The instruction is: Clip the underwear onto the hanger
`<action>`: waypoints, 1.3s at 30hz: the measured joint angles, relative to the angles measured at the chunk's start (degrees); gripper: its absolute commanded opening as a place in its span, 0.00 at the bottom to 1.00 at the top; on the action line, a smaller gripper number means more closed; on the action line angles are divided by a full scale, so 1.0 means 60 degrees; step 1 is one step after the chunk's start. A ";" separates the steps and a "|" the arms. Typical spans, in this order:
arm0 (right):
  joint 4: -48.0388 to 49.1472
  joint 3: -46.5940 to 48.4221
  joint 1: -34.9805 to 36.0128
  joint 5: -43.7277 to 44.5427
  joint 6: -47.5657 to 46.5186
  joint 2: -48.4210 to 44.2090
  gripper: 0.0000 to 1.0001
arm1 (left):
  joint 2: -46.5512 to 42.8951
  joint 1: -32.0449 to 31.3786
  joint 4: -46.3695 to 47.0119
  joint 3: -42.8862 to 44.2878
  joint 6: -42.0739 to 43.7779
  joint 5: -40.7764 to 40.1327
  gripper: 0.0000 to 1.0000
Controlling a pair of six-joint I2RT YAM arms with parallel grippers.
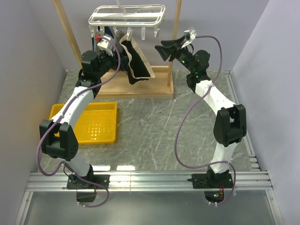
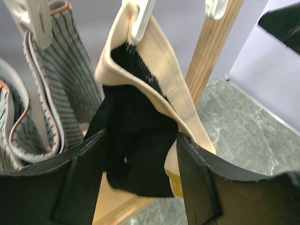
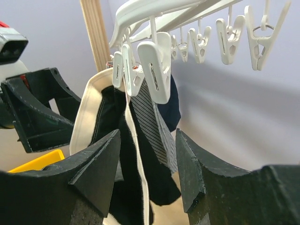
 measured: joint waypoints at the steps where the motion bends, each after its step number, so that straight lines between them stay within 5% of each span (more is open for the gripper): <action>1: 0.0000 0.0007 0.0000 0.0000 -0.0007 0.0004 0.57 | -0.0026 0.0011 -0.0095 -0.0018 0.0036 0.0004 0.66; 32: 0.0004 0.0142 0.0000 -0.0047 -0.0084 0.0160 0.56 | -0.0419 0.0211 -0.3570 -0.0062 0.2091 -0.1224 0.66; 39: 0.0033 0.0142 0.0000 -0.0051 -0.0098 0.0164 0.56 | -0.0659 0.0739 -0.3424 -0.0270 0.1708 -0.0168 0.60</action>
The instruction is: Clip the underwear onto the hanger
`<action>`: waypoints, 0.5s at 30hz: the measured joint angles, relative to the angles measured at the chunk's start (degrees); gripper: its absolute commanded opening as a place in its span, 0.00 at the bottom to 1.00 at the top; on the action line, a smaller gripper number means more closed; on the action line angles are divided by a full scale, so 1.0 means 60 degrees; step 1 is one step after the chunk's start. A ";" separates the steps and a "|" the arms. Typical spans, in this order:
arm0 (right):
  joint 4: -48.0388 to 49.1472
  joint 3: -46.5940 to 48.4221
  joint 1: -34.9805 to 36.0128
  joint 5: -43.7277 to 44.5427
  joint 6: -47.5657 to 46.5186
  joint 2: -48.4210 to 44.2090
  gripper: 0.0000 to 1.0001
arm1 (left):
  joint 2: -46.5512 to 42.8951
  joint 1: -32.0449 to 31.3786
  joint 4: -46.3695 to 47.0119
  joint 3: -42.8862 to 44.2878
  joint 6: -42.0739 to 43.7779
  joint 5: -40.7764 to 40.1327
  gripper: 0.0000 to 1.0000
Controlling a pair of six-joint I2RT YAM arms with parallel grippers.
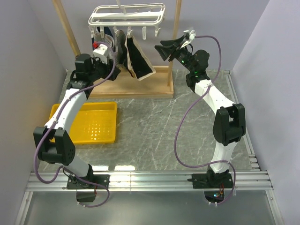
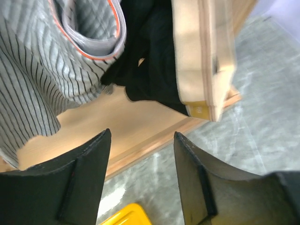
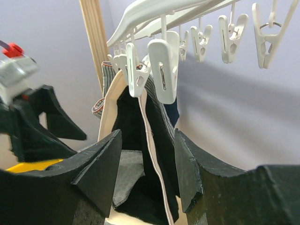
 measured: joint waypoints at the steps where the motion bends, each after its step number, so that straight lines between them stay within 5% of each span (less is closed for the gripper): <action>1: 0.0015 0.0000 0.0000 0.0004 -0.0025 0.0000 0.55 | -0.0106 0.0142 0.0102 -0.0058 -0.0142 0.0390 0.59; 15: 0.0736 0.0827 0.0004 0.0197 -0.0925 0.0739 0.56 | 0.0106 0.0346 0.3158 0.1122 -0.3268 0.4452 0.59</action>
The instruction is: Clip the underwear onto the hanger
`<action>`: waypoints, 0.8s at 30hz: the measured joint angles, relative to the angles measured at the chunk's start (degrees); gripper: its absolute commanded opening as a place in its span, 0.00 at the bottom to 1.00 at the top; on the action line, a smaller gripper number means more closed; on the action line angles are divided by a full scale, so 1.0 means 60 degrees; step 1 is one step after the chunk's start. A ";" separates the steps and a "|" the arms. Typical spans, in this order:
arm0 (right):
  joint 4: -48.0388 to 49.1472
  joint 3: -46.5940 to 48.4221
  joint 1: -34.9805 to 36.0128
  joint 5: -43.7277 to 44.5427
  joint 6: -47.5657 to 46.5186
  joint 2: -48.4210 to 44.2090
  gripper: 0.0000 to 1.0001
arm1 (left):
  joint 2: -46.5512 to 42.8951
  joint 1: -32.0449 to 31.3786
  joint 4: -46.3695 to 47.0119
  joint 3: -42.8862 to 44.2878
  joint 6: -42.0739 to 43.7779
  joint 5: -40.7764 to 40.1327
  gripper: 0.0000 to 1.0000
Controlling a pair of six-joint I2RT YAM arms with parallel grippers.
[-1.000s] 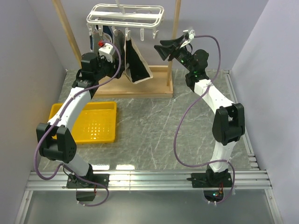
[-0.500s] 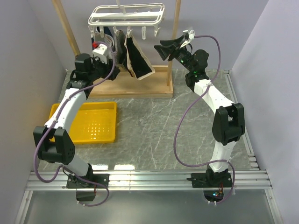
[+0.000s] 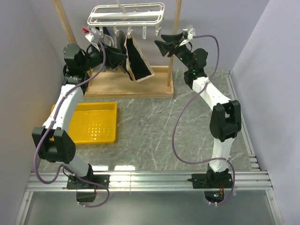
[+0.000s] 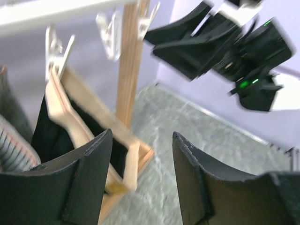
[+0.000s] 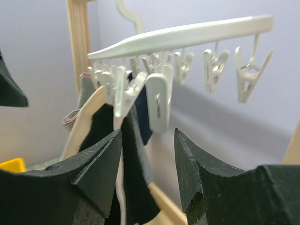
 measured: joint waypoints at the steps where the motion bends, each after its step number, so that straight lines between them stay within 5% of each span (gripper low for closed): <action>1: 0.0007 0.0171 0.0000 0.0029 -0.0069 0.0124 0.56 | 0.0117 -0.0029 0.0259 0.0149 -0.0229 0.0073 0.60; 12: -0.0040 0.1406 0.0255 0.0266 -0.0696 0.0976 0.48 | 0.0998 -0.1260 0.0718 0.1574 -0.0667 -0.0393 0.67; 24: -0.0262 0.1574 0.0419 0.0342 -0.1071 0.1002 0.04 | 0.2284 -0.2674 -0.0339 0.3891 -0.0040 -0.3315 0.70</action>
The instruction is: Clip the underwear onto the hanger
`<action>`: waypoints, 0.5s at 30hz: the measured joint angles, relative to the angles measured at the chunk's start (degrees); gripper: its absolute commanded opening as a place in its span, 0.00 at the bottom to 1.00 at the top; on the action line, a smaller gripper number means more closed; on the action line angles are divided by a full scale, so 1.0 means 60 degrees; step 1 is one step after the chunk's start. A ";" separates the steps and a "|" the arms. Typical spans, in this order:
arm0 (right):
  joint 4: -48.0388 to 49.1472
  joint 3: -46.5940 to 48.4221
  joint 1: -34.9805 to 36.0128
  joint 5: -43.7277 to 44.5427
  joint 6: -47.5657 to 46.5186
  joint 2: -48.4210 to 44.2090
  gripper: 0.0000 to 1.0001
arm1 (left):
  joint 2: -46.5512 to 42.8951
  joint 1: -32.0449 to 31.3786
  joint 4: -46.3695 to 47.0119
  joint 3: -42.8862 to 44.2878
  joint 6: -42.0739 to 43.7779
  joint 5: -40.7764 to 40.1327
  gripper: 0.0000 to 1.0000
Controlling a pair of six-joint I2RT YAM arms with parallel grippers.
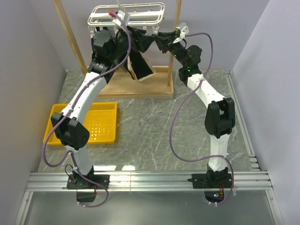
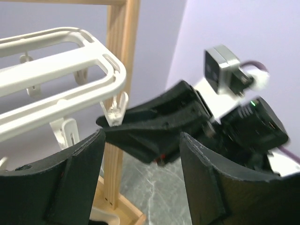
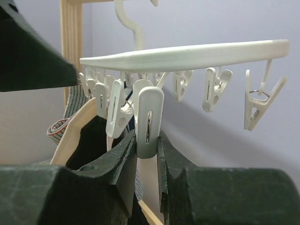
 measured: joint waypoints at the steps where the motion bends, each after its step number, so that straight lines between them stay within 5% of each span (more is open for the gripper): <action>1: -0.0036 -0.0007 0.0015 0.0036 -0.0047 -0.0011 0.00 | 0.0157 -0.0087 -0.0146 0.0259 0.0022 -0.0273 0.70; 15: -0.0237 -0.0335 0.0229 0.0342 -0.0259 -0.0419 0.00 | 0.1621 -0.0637 -0.1213 0.2186 -0.0291 -0.2590 0.70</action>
